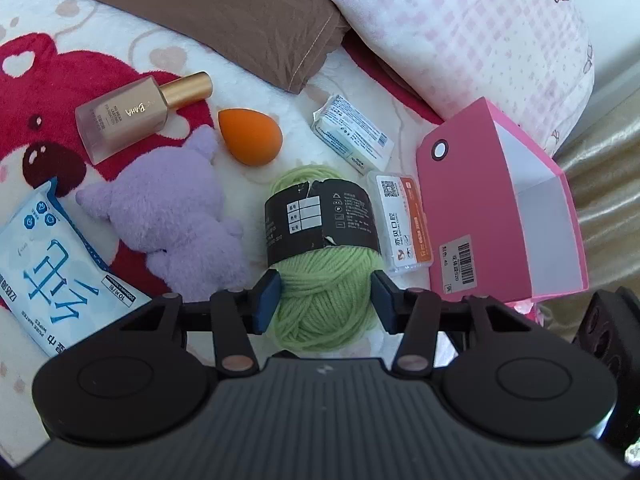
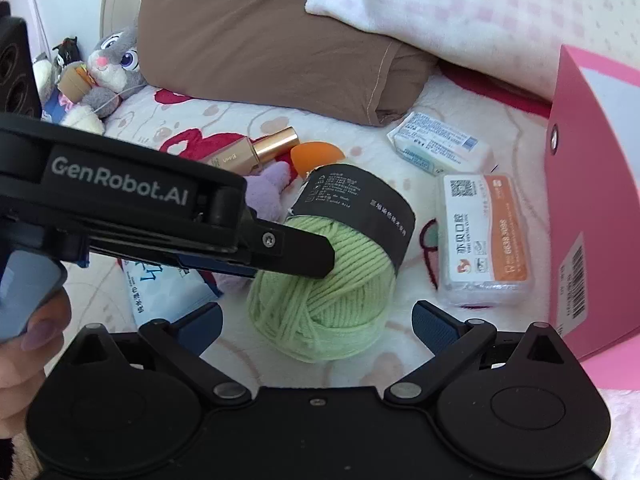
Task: Organize objects
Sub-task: 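Close the left gripper on the green yarn ball and lift it, then carry the yarn ball with the left gripper over the pink box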
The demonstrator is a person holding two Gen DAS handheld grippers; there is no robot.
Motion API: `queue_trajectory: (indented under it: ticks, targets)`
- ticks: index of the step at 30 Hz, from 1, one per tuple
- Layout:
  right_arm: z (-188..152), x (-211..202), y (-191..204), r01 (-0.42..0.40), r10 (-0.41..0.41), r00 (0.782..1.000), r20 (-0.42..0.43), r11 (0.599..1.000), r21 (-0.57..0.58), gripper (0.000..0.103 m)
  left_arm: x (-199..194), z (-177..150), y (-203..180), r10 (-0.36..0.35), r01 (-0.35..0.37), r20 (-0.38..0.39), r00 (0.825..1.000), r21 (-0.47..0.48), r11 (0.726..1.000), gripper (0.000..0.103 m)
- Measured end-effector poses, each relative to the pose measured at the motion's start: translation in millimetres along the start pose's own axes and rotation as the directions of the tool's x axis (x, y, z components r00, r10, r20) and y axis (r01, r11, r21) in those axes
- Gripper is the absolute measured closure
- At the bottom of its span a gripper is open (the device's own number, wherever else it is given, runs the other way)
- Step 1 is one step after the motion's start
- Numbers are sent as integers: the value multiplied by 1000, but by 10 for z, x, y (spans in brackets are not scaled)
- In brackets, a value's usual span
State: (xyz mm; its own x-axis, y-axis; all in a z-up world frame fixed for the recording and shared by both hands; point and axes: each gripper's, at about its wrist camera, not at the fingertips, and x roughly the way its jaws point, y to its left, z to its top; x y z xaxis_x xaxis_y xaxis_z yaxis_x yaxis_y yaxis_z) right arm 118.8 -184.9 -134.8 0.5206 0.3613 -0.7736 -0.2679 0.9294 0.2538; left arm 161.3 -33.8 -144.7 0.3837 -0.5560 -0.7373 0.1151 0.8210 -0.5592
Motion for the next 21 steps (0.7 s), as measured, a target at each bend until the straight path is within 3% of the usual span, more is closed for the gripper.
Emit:
queue_trajectory:
  ticks: [1, 3, 5, 7, 8, 11, 21]
  targets:
    - [-12, 26, -16, -6, 6, 1000, 0, 1000, 12, 4, 7, -6, 14, -4, 4, 3, 1000, -8, 1000, 58]
    - [-21, 85, -42, 0, 0, 1000, -18, 1000, 30, 22, 20, -22, 35, -19, 18, -4, 1000, -25, 1000, 61]
    - [-23, 154, -80, 19, -12, 996, -85, 996, 83, 32, 32, -42, 34, -46, 43, -46, 998, -52, 998, 63]
    - [-49, 115, -127, -1, 11, 997, -71, 990, 144, 34, 25, -87, -8, -68, 64, -56, 996, -66, 996, 63]
    - [-60, 98, -139, -7, 17, 998, -67, 989, 148, 36, 9, -108, -60, -44, 42, -48, 998, -46, 998, 63]
    - [-81, 37, -134, -15, 20, 999, -48, 994, 105, 43, 3, -161, -198, 12, -12, -26, 1000, 13, 1000, 65]
    - [-156, -460, -47, 37, -36, 995, 93, 999, -4, 48, -292, -326, -642, 12, -15, 40, 999, 77, 997, 65]
